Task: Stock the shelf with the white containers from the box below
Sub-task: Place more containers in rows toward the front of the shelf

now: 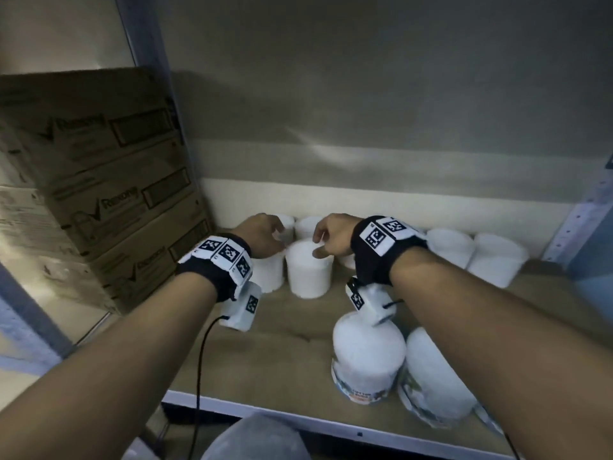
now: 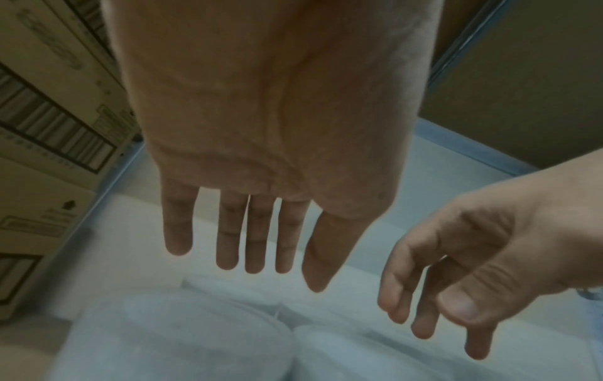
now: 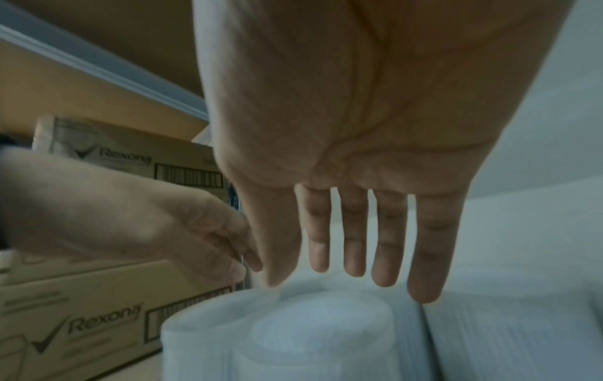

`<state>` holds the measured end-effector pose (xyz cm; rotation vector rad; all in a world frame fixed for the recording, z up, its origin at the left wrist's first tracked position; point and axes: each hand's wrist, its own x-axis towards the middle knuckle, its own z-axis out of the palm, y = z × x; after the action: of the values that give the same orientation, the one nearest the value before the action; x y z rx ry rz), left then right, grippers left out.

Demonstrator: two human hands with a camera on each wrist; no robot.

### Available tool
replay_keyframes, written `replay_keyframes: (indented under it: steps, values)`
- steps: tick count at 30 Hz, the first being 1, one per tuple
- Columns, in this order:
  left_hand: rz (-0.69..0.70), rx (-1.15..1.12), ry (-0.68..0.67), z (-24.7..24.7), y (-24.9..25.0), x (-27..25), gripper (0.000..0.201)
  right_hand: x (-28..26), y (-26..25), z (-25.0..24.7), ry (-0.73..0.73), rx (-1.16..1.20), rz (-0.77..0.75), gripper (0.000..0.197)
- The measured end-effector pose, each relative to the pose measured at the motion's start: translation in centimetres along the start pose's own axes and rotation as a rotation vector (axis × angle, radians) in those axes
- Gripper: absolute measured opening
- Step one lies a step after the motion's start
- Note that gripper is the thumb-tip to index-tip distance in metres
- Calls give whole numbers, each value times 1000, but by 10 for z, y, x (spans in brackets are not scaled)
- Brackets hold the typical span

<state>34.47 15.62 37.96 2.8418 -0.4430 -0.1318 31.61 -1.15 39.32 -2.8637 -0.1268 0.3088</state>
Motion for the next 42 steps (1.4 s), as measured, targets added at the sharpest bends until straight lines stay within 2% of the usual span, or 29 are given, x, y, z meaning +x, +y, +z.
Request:
replay_keyframes:
  steps: [5, 9, 23, 30, 35, 39, 42]
  values:
    - [-66, 74, -86, 4, -20, 25, 56, 39, -13, 14, -61, -144, 19, 52]
    - [-41, 103, -97, 10, -28, 32, 55, 59, -20, 19, -93, -228, 24, 66]
    - [-3, 131, -102, 13, -29, 22, 57, 48, -19, 22, -60, -259, -22, 56]
    - [-5, 135, -75, 15, -28, 19, 54, 36, -18, 13, -140, -189, -89, 56]
    - [0, 136, -85, 15, -30, 18, 55, 41, -18, 13, -53, -90, -64, 43]
    - [6, 133, -111, 12, -31, 18, 57, 44, -18, 19, -81, -176, -16, 59]
    - [17, 135, -132, 8, -31, 17, 58, 44, -18, 19, -87, -209, -5, 62]
